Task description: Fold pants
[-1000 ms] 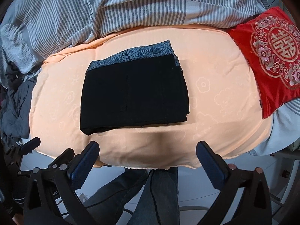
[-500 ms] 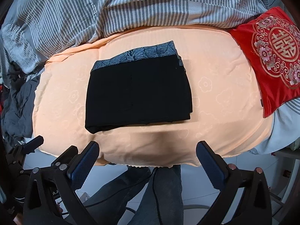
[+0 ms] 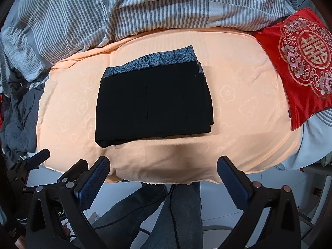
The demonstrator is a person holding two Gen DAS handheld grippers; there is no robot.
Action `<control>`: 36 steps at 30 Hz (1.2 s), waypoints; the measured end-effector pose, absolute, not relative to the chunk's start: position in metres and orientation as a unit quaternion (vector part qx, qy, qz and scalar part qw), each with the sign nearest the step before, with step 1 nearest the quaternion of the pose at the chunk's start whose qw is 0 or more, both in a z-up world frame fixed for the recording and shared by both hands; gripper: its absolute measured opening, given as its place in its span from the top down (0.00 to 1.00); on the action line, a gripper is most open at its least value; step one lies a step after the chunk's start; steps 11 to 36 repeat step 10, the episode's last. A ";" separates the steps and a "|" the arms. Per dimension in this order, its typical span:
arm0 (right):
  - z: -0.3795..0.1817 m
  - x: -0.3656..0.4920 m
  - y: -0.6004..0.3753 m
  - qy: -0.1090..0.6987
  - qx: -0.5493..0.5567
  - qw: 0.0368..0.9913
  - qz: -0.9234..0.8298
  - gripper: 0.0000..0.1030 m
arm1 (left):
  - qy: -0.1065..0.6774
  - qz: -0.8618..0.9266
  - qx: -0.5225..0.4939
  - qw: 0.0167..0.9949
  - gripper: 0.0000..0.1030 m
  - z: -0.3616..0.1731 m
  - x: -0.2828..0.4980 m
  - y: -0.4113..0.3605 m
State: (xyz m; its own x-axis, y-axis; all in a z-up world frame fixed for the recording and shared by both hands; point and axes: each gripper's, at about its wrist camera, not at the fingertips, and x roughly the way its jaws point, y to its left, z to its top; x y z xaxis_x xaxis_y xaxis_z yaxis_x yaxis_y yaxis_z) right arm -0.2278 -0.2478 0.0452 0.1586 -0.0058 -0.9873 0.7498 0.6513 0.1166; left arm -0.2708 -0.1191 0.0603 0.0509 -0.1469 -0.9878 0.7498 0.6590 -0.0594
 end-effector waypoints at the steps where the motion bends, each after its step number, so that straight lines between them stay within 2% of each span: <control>1: 0.045 -0.228 -0.248 0.588 0.316 0.692 -0.273 0.00 | 0.605 -0.329 0.249 0.681 0.00 0.060 -0.271 -0.119; 36: 0.045 -0.227 -0.250 0.589 0.316 0.691 -0.276 0.00 | 0.598 -0.338 0.247 0.683 0.00 0.062 -0.272 -0.119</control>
